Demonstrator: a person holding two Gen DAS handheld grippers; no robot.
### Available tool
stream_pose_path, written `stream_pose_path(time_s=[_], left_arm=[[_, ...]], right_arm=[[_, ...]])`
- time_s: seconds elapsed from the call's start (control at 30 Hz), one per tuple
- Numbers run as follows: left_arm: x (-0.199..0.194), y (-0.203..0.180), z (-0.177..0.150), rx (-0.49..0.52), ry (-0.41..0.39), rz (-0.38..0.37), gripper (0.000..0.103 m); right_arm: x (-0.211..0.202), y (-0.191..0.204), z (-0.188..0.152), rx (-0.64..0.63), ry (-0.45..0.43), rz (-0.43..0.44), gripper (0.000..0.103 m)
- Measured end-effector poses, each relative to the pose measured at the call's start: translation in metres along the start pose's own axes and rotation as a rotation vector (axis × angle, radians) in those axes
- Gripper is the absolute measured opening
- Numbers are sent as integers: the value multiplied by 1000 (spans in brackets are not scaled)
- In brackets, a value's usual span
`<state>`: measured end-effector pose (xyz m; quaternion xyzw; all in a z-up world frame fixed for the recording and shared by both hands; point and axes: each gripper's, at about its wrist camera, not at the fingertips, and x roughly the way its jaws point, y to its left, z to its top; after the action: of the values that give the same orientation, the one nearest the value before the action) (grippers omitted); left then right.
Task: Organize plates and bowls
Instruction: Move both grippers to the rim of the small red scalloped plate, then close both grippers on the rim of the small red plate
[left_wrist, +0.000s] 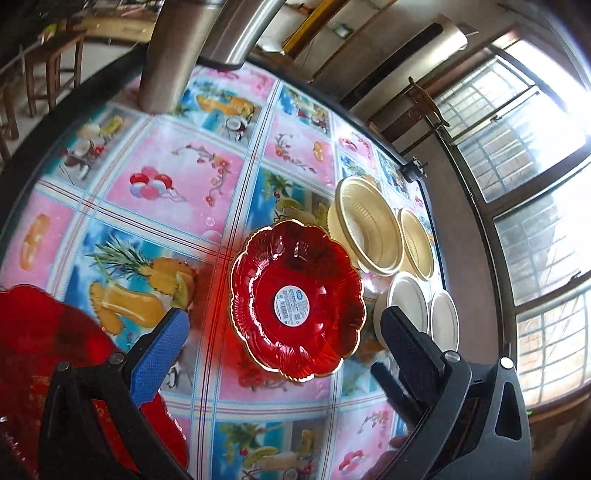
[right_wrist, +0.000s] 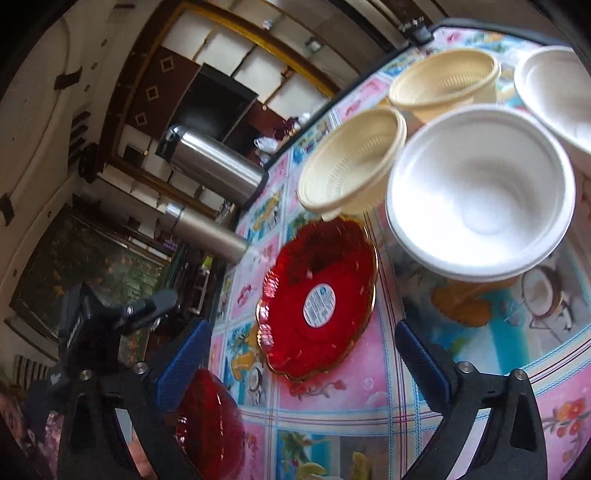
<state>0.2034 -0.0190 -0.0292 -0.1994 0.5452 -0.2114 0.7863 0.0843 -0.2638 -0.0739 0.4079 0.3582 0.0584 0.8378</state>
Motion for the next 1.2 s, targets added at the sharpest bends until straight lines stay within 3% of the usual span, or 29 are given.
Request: stream_pose_path(time_s=[0.07,0.27,0.43,0.6,0.67,0.77,0.93,1.2], left_arm=[[13,6,4,-17,30,3,103],[48,5,1,19,102,53,103],[53,5,-2,28,75,86,103],[47,4,-5,7,34,87,89],[42,0,-8,17,12,68,88],[40,-7,-8,58,-9,122,88],[35,-12,-2,46,-4,84,88],[58,-14,2,34,83,124,88]], right_arm=[[8,-7,3,28,31,8,89],[17,-28,9,140,90,52,88],[26,-38,12,206,102,44,86],[31,-34,14,178,83,9,75],[36,-35,15,174,91,13,65],[39,-37,14,166,103,13,57],[42,-38,15,164,106,19,53],[43,-40,14,162,108,26,51]])
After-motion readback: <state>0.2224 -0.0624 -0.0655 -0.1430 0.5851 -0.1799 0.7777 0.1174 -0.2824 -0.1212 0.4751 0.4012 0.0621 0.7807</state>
